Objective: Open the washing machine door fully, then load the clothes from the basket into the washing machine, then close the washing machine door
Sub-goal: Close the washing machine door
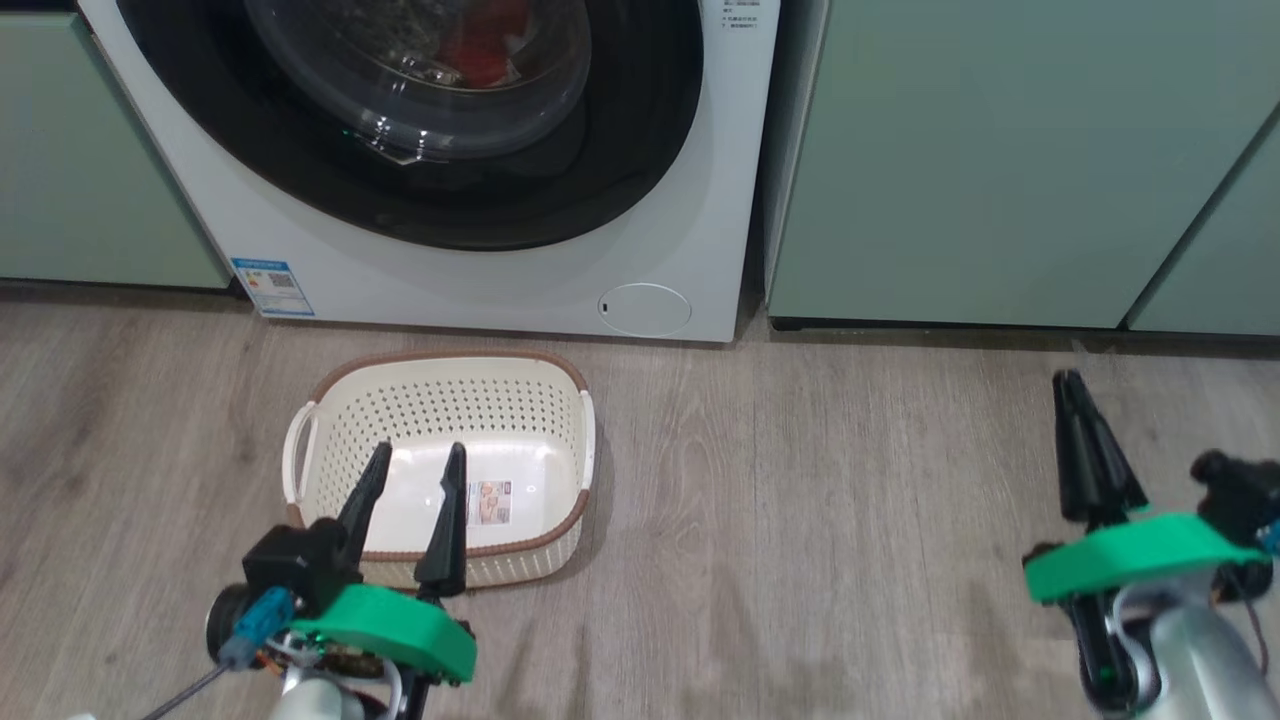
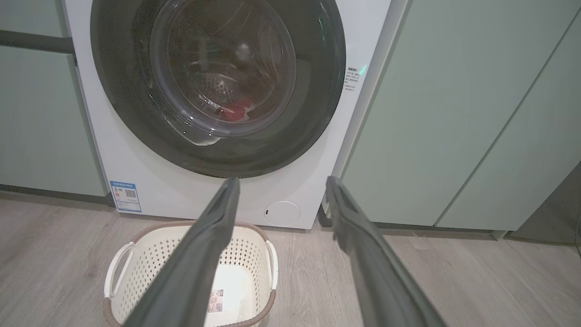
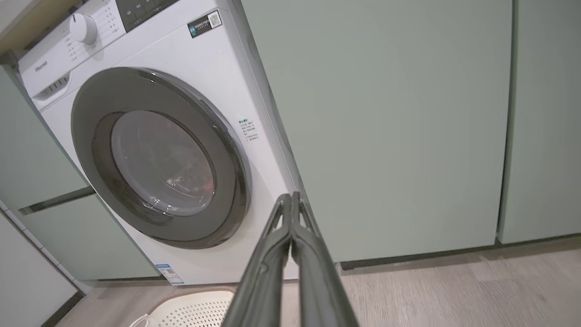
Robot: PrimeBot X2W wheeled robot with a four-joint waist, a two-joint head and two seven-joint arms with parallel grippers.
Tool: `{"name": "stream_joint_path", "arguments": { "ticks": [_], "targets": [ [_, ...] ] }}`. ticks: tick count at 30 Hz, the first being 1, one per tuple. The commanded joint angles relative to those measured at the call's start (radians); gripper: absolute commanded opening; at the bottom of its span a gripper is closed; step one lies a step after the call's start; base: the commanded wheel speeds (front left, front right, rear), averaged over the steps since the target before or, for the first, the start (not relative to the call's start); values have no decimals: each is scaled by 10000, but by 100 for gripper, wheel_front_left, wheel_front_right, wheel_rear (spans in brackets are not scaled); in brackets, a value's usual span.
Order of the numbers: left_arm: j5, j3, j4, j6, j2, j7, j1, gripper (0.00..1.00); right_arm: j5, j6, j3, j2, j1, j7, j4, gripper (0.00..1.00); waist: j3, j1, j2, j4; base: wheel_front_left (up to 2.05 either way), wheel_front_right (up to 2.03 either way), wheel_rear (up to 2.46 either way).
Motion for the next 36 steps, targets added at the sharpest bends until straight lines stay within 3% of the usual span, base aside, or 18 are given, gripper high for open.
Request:
{"name": "stream_joint_path", "arguments": {
  "ticks": [1, 7, 8, 9, 10, 36],
  "targets": [
    [94, 344, -298, 104, 100, -95, -279, 100, -80, -2, 124, 48, -24, -51, -378, 0, -24, 1, -1, 25, 0, 0, 0],
    [43, 509, -353, 319, 100, -95, -117, 100, -554, -2, 112, 230, 638, -51, -669, 0, -129, 1, -1, 57, 0, 0, 0],
    [80, 519, -356, 333, 100, -95, -87, 100, -585, -2, 86, 270, 732, -51, -732, 29, -144, 1, -1, 60, 0, 0, 0],
    [107, 522, -356, 343, 100, -95, -61, 100, -651, -2, 23, 305, 818, -51, -788, 89, -157, 1, -1, 62, 0, 0, 0],
    [126, 521, -355, 348, 100, -95, -39, 100, -725, -2, 2, 334, 902, -51, -816, 100, -170, 1, -1, 65, 0, 0, 0],
    [423, 624, -385, 402, 100, -95, -1, 100, -1187, -2, -126, 645, 1050, -51, -1007, 100, -173, 1, -1, 57, 0, 0, 0]
  ]
}}
